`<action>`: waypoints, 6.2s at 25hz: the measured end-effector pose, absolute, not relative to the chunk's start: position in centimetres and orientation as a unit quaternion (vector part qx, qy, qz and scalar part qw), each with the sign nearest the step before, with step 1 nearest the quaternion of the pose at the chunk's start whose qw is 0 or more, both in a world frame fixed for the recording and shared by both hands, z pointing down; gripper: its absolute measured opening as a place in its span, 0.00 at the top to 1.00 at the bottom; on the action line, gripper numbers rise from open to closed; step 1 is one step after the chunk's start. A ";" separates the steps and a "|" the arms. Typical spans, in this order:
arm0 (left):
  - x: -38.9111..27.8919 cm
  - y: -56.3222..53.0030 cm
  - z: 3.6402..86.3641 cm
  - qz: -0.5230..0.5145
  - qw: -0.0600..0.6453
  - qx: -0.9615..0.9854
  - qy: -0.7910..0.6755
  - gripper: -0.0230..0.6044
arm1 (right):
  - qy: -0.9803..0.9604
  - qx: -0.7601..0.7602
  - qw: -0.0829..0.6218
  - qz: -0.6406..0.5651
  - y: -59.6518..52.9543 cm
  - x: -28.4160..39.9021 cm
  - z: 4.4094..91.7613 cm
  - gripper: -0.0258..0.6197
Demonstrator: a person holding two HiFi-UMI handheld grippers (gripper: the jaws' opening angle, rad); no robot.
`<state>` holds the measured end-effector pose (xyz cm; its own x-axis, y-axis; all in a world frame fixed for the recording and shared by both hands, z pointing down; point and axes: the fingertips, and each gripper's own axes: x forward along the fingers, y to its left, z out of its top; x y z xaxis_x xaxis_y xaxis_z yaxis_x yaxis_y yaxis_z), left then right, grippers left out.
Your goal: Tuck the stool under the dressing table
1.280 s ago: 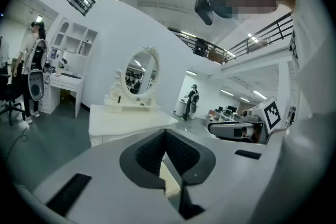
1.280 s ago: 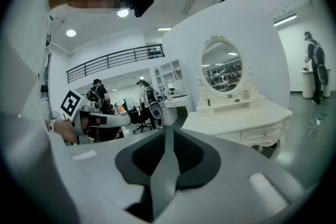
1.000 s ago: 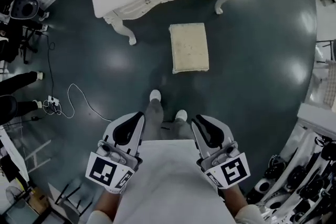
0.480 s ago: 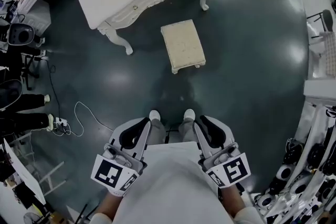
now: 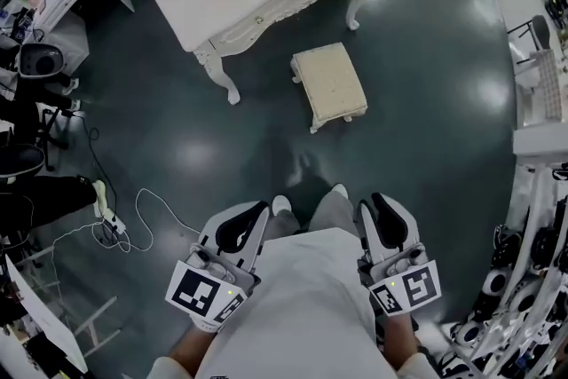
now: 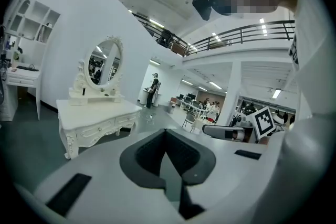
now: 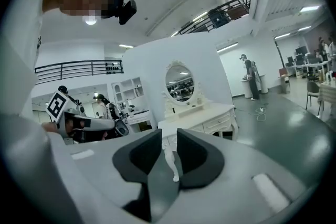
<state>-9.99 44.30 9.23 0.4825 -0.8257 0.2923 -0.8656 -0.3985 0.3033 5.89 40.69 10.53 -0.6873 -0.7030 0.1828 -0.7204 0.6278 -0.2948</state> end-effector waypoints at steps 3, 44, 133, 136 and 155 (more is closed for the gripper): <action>-11.5 44.6 9.3 0.045 0.207 0.842 -0.495 0.95 | -0.897 0.407 0.026 0.171 41.7 4.7 10.2 0.83; -2.6 16.4 7.8 0.147 0.176 0.910 -0.345 0.95 | -0.843 0.518 -0.002 0.144 18.5 10.6 12.4 0.95; -1.5 5.3 52.1 0.291 0.329 0.851 -0.288 0.95 | -0.511 0.573 -0.056 0.639 10.7 9.9 75.6 0.32; -2.1 5.0 53.2 0.290 0.335 0.846 -0.295 0.95 | -0.509 0.571 -0.047 0.643 10.6 9.5 77.3 0.30; -4.9 3.7 57.0 0.298 0.350 0.837 -0.296 0.95 | -0.485 0.560 -0.047 0.670 8.3 8.0 81.2 0.30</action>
<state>-4.93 3.72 57.03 0.6475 -0.2873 0.7058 -0.7040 -0.5801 0.4097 7.98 8.33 81.24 -0.3694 -0.6066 0.7040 -0.4799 -0.5243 -0.7035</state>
